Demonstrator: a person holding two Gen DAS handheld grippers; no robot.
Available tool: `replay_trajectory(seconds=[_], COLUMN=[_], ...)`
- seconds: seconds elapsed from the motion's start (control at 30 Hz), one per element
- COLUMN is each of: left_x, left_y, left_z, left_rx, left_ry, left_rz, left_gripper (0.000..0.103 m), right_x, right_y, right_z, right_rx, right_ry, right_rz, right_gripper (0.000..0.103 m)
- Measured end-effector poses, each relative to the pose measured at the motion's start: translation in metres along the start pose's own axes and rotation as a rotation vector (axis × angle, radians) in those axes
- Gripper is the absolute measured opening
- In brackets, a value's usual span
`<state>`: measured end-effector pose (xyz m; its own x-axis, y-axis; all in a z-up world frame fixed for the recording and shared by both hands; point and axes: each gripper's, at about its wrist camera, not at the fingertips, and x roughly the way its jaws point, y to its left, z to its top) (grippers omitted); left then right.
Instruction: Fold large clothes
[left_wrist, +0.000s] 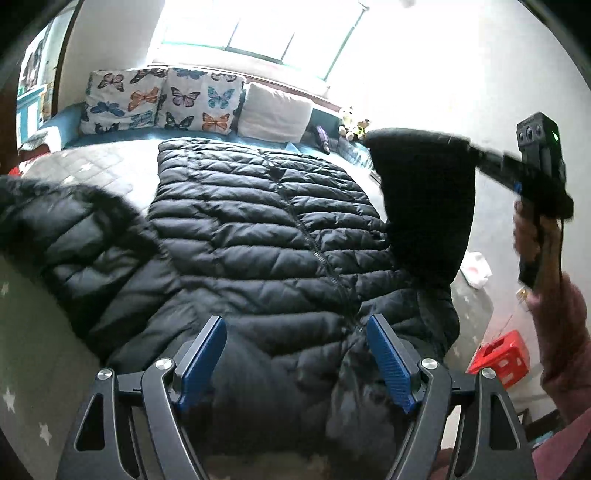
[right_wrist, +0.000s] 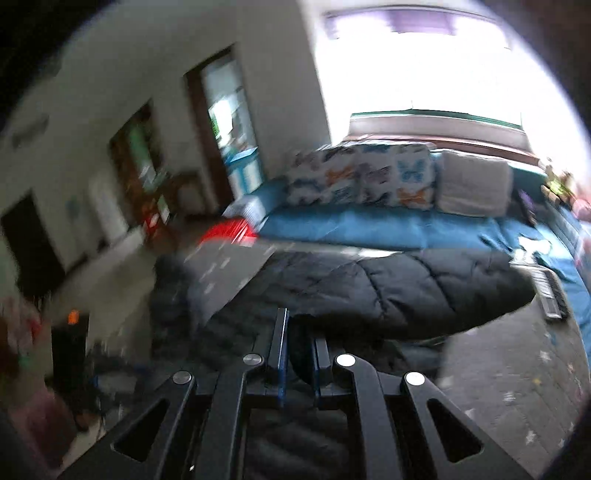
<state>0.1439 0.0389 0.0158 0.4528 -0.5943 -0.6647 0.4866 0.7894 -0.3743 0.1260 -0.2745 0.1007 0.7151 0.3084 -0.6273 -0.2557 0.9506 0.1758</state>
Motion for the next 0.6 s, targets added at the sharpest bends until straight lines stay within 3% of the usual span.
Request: replay_trajectory(seconds=[0.2, 0.33, 0.43, 0.6], left_x=[-0.019, -0.021, -0.021, -0.014], left_y=[0.016, 0.018, 0.013, 0.001], left_z=[-0.026, -0.034, -0.032, -0.019], left_rx=[-0.054, -0.078, -0.087, -0.085], left_ry=[-0.01, -0.014, -0.016, -0.02], left_rz=[-0.006, -0.015, -0.026, -0.029], left_gripper=[0.083, 0.083, 0.083, 0.083], right_x=[0.076, 0.116, 0.118, 0.078], right_y=[0.076, 0.099, 0.103, 0.094], right_z=[-0.064, -0.108, -0.118, -0.113], right_rx=[-0.146, -0.179, -0.219, -0.19], right_ry=[0.233, 0.348, 0.356, 0.325], right_rz=[0.035, 0.042, 0.019, 0.062], right_gripper=[0.012, 0.023, 0.029, 0.035])
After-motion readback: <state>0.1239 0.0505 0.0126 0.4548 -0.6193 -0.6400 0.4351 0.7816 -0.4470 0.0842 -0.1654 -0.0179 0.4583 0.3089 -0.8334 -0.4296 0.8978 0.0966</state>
